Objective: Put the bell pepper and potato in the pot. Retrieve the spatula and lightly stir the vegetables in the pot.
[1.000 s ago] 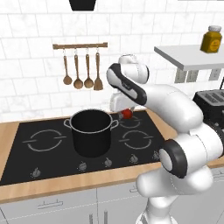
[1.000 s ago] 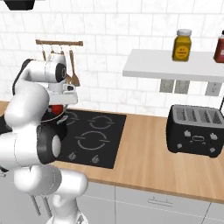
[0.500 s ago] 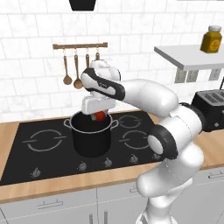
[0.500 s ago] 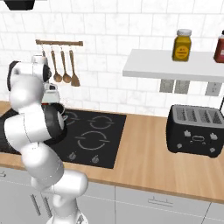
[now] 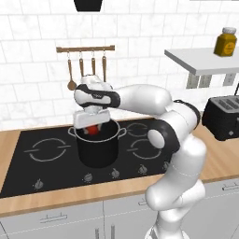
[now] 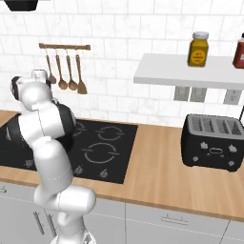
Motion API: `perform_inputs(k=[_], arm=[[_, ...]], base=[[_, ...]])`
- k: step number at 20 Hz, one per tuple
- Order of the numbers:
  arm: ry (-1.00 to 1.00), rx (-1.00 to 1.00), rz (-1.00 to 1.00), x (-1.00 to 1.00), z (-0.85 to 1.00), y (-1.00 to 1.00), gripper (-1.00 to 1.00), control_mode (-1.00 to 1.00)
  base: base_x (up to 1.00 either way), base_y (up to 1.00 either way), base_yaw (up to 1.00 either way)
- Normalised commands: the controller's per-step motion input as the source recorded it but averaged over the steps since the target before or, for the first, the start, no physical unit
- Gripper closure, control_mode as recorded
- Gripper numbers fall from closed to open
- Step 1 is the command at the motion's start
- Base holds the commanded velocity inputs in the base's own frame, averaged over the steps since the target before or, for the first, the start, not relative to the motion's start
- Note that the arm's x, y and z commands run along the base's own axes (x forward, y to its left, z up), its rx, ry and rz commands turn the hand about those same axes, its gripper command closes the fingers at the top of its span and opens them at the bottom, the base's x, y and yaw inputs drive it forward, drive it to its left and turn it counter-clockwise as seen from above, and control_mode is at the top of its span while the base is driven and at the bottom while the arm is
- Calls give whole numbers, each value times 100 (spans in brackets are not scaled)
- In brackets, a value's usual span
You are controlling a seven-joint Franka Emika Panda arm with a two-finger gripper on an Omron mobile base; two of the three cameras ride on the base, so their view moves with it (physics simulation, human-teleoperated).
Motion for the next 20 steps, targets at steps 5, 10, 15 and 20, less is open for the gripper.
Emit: perform_inputs(k=[5, 10, 15, 20], arm=[[-1, -16, -13, 4, -27, 2, 100, -100], [-1, -13, -15, 24, -17, -7, 100, -100], [0, -3, -16, 47, -20, -31, 100, -100], [0, 0, -13, 8, -23, -45, 100, -100]], base=[[0, 0, 0], [0, 0, 0], [0, 0, 0], [0, 0, 0]])
